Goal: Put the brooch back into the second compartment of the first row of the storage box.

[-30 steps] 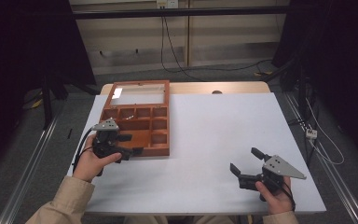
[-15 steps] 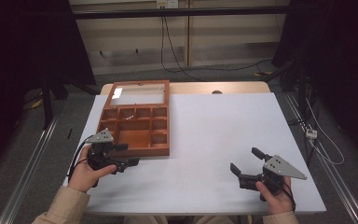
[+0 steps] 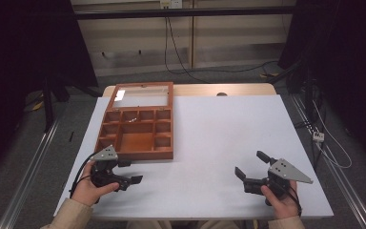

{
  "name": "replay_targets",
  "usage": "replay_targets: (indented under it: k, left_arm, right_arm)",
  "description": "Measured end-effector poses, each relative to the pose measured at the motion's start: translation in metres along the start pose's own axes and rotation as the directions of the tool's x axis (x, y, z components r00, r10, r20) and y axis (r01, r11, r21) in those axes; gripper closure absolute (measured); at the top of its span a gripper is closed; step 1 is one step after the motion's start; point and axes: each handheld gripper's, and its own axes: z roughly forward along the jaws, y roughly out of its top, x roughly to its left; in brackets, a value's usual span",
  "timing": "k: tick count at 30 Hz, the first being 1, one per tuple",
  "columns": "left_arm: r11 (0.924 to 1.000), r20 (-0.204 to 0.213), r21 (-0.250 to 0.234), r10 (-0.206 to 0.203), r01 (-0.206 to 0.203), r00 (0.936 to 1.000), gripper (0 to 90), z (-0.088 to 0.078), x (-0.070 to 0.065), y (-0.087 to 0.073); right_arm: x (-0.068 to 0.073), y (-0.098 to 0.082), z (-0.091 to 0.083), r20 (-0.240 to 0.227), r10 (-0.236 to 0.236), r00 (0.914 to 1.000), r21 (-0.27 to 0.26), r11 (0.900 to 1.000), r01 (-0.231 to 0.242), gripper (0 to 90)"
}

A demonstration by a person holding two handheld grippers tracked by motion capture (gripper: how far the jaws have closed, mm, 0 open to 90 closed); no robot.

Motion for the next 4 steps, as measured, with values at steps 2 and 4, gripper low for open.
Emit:
replay_targets:
  k: [2,4]
  left_arm:
    - [1.0,0.001,-0.005,-0.006,0.006,1.0,17.1,0.0012,0.0,-0.0017]
    - [1.0,-0.003,0.001,-0.002,0.002,1.0,16.9,0.0022,0.0,-0.0029]
  right_arm:
    - [0.0003,-0.0001,0.0,0.0,0.004,1.0,0.0,1.0,-0.004,2.6]
    - [-0.0002,-0.0003,-0.0001,0.0,0.002,1.0,0.001,1.0,-0.002,2.6]
